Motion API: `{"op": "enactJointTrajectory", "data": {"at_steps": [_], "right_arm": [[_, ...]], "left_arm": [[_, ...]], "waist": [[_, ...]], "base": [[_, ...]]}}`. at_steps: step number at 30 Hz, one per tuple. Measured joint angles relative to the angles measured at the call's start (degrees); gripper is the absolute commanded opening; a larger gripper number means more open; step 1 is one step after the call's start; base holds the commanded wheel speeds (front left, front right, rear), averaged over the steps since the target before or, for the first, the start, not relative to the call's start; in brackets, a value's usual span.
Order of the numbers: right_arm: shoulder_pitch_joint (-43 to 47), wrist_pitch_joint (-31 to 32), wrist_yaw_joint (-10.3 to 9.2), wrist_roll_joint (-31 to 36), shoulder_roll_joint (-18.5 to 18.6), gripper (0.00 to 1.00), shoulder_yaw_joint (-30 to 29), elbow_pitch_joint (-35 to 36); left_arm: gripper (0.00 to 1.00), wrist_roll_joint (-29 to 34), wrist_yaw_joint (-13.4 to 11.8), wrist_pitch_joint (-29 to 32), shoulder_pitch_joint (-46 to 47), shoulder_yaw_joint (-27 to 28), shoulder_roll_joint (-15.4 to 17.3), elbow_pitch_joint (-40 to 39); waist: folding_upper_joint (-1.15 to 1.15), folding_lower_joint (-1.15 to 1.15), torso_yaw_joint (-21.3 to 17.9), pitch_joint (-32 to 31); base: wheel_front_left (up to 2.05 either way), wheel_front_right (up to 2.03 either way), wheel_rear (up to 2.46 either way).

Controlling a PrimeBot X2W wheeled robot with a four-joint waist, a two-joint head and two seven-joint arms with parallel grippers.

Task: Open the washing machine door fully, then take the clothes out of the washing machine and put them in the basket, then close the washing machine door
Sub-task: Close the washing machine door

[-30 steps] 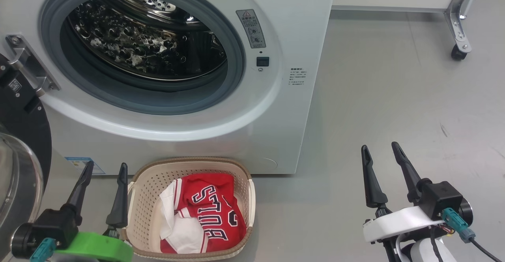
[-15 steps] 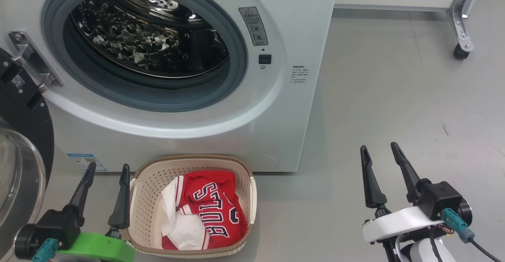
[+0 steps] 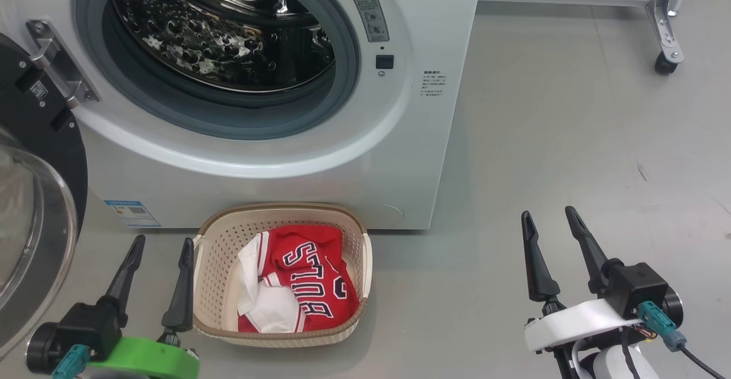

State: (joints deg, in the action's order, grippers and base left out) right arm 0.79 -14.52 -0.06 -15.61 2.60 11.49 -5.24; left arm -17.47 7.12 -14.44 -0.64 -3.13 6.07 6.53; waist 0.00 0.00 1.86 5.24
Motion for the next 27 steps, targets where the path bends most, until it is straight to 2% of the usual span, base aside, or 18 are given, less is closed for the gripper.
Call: {"op": "enactJointTrajectory", "data": {"at_steps": [15,27], "right_arm": [[0.0,0.0,-0.01,0.0,0.0,1.0,0.0,0.0],[0.0,0.0,-0.01,0.0,0.0,1.0,0.0,0.0]], "left_arm": [[1.0,-0.2,0.0,0.0,0.0,-0.3,0.0,-0.9],[1.0,-0.2,0.0,0.0,0.0,-0.4,0.0,-1.2]], "waist": [[0.0,0.0,0.1,0.8],[0.0,0.0,0.2,1.0]], "base": [[-1.33,1.33,0.0],[-0.92,0.92,0.0]]}}
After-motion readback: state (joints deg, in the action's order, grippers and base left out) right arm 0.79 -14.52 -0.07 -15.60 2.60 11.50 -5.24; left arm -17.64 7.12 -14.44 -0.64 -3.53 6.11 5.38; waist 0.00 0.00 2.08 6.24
